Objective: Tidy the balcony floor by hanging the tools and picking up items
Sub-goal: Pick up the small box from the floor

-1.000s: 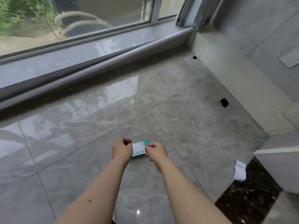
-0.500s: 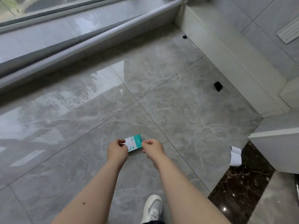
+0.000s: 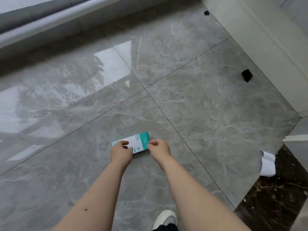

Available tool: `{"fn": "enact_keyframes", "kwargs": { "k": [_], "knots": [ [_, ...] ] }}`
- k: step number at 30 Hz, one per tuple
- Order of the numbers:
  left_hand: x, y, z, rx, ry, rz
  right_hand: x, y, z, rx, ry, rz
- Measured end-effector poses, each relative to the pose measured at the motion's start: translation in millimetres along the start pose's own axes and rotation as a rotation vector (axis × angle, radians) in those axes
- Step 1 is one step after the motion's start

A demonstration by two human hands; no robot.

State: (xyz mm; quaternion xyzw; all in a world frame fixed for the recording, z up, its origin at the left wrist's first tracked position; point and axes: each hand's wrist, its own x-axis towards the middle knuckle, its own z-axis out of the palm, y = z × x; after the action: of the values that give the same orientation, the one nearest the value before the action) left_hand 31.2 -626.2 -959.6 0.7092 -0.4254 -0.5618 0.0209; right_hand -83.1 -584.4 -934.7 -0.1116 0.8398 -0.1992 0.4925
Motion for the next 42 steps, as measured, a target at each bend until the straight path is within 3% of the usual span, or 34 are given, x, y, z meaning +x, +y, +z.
{"fn": "enact_keyframes", "kwargs": {
  "k": [11,21,31,42],
  "knots": [
    [83.1,-66.0,31.6,0.171,0.218,-0.009,95.4,50.1,53.1,-0.157,0.053,-0.077],
    [102.0,-86.7,51.4,0.051,0.199,-0.024,116.4,70.3,74.9,-0.004,0.087,-0.028],
    [38.9,-45.7,36.7,-0.026,0.059,-0.052,59.2,42.3,32.2,0.169,0.152,-0.004],
    [-69.9,49.0,-5.5,0.030,-0.015,-0.022,-52.0,-29.2,-51.0,0.343,0.180,-0.033]
  ]
}}
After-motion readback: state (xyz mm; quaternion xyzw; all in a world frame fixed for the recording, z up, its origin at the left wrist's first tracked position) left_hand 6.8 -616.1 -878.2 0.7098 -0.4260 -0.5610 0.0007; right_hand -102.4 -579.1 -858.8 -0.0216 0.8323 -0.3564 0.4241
